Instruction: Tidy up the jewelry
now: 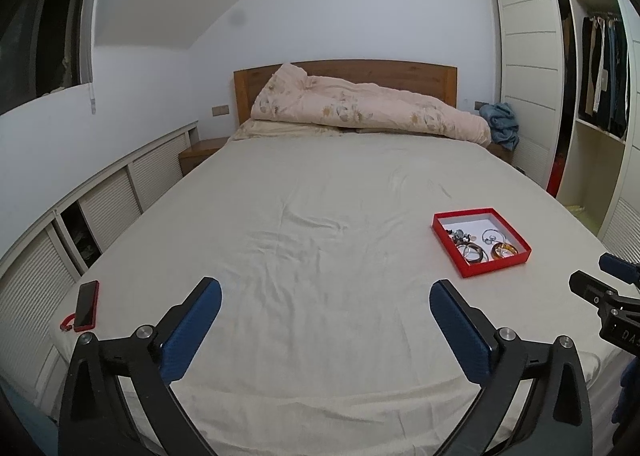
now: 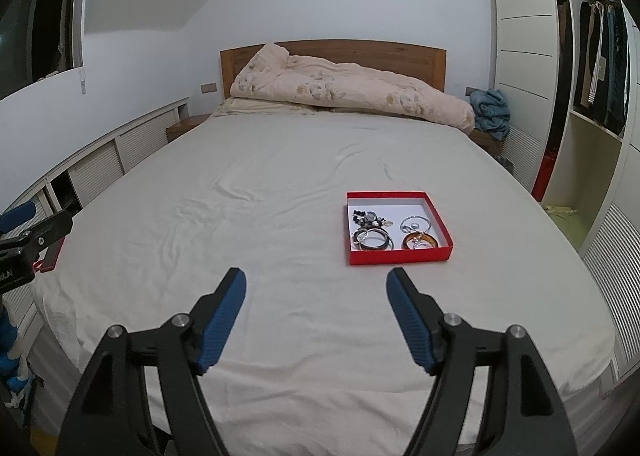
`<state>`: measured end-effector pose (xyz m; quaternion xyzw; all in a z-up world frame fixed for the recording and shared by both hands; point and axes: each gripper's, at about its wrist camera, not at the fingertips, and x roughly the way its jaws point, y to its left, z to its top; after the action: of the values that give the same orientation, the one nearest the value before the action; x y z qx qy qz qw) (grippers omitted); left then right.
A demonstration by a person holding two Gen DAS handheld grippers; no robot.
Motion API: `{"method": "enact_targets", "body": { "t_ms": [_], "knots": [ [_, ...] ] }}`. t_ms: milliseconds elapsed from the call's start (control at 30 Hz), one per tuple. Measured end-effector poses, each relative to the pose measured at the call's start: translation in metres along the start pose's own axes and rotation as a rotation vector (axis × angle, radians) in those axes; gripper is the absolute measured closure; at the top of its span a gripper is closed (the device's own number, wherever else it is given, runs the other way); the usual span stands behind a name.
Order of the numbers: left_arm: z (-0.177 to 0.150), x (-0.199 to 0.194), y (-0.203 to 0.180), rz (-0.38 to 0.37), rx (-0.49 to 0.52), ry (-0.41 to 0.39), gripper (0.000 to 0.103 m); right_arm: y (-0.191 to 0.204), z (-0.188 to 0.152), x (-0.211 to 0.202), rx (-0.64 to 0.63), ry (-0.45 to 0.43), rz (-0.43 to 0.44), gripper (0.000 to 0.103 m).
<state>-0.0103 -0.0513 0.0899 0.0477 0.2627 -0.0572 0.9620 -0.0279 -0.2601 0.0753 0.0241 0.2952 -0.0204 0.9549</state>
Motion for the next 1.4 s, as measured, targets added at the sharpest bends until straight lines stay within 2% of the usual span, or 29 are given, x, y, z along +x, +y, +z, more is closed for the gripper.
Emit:
{"method": "enact_targets", "body": {
  "t_ms": [1400],
  "knots": [
    [-0.024, 0.052, -0.015, -0.032, 0.020, 0.145, 0.001, -0.014, -0.022, 0.054, 0.012, 0.106, -0.008, 0.031]
  ]
}}
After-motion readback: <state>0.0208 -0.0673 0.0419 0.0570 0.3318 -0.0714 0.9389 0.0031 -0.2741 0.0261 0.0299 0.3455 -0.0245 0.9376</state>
